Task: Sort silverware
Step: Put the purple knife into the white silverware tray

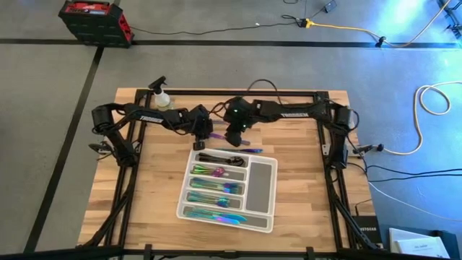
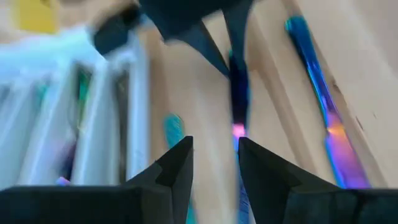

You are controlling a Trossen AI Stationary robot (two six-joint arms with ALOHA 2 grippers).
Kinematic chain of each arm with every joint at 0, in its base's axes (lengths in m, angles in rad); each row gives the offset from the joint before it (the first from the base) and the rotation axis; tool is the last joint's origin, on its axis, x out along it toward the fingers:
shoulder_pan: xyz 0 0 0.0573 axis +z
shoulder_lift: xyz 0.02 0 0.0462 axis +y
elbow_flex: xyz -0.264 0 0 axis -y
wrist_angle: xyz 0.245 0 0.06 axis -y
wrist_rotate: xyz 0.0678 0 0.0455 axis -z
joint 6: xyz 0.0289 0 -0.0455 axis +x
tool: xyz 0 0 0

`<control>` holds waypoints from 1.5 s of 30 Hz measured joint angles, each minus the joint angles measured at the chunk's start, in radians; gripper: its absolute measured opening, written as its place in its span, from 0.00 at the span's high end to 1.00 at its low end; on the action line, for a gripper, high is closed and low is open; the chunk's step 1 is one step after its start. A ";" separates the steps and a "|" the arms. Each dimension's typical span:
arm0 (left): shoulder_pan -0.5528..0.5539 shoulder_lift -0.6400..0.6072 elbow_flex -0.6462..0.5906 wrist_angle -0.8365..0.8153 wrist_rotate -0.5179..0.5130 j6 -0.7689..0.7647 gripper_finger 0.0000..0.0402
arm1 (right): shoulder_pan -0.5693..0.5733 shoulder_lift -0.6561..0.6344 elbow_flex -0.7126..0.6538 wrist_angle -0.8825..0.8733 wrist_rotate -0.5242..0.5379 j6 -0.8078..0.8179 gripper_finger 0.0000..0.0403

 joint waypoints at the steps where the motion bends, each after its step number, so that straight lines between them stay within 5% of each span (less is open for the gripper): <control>1: 0.000 -0.002 0.000 0.003 0.007 0.014 0.93 | 0.000 -0.020 -0.033 0.052 -0.002 0.020 0.73; 16: 0.005 -0.030 -0.001 0.072 0.107 -0.033 1.00 | 0.000 -0.088 -0.423 0.506 0.061 0.243 0.73; 22: 0.014 -0.029 -0.001 0.092 0.139 -0.033 1.00 | 0.040 -0.088 -0.446 0.549 0.134 0.098 0.73; 26: 0.026 -0.011 0.000 0.090 0.154 -0.055 1.00 | 0.041 -0.086 -0.447 0.531 0.087 0.052 0.72; 38: 0.033 0.011 0.000 0.095 0.184 -0.082 1.00 | 0.037 -0.097 -0.508 0.584 0.117 -0.023 0.42; 45: 0.028 0.058 0.000 0.090 0.184 -0.114 1.00 | 0.031 -0.097 -0.642 0.736 0.134 -0.033 0.41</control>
